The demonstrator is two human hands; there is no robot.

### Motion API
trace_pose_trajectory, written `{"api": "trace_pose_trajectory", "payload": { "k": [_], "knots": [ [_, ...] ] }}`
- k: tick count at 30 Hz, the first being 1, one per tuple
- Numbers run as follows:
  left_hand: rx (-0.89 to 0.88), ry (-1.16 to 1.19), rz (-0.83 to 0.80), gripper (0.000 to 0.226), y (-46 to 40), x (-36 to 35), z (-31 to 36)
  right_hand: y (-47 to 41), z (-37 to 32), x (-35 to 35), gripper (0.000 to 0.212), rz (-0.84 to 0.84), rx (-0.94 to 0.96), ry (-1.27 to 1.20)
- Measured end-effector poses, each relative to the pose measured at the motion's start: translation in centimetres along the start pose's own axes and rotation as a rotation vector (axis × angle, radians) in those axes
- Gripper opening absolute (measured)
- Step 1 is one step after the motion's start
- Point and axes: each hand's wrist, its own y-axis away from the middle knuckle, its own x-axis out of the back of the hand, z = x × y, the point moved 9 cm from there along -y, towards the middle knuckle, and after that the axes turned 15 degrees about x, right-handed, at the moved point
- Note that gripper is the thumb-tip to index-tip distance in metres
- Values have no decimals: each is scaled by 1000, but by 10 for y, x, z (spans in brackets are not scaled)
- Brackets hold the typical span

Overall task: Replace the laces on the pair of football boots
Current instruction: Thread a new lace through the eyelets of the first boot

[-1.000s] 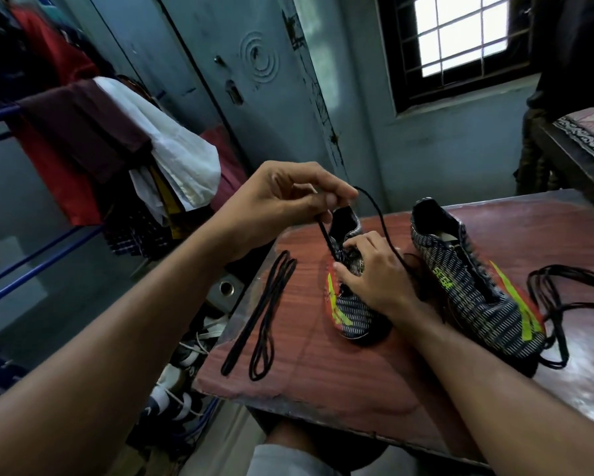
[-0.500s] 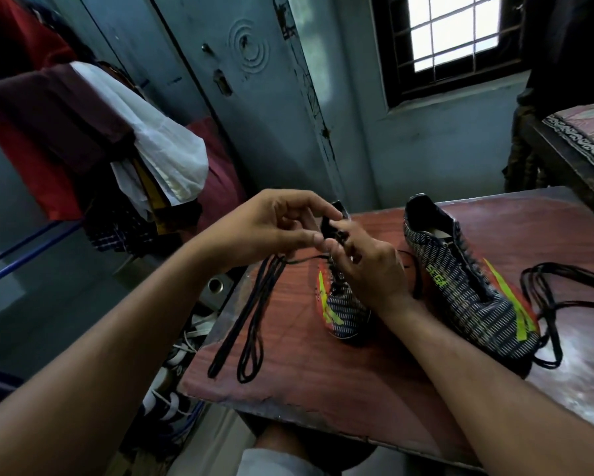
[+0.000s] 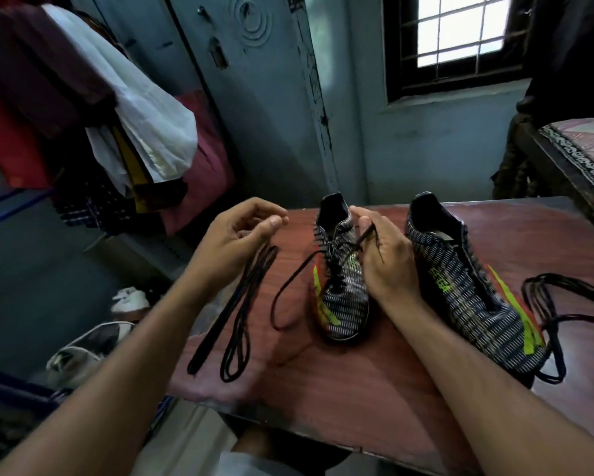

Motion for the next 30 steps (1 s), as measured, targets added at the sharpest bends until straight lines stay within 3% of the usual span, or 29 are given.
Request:
{"api": "trace_pose_trajectory", "payload": {
  "k": [2, 4, 8, 12, 21, 30],
  "knots": [
    [-10, 59, 172, 15, -16, -7, -20, 0, 0, 0, 39, 18, 9, 15],
    [-17, 12, 206, 16, -37, -29, -39, 0, 6, 2, 34, 39, 17, 12],
    [-89, -161, 105, 31, -63, -81, -56, 1, 15, -2, 26, 30, 1, -20],
    [-139, -52, 105, 25, -61, -90, -66, 2, 17, -4, 21, -20, 12, 9],
    [-141, -70, 61, 29, -60, -91, -70, 5, 14, -13, 12, -57, -32, 17],
    [-106, -28, 63, 30, -61, -94, -74, 6, 17, -10, 23, -25, -108, -40]
  ]
}}
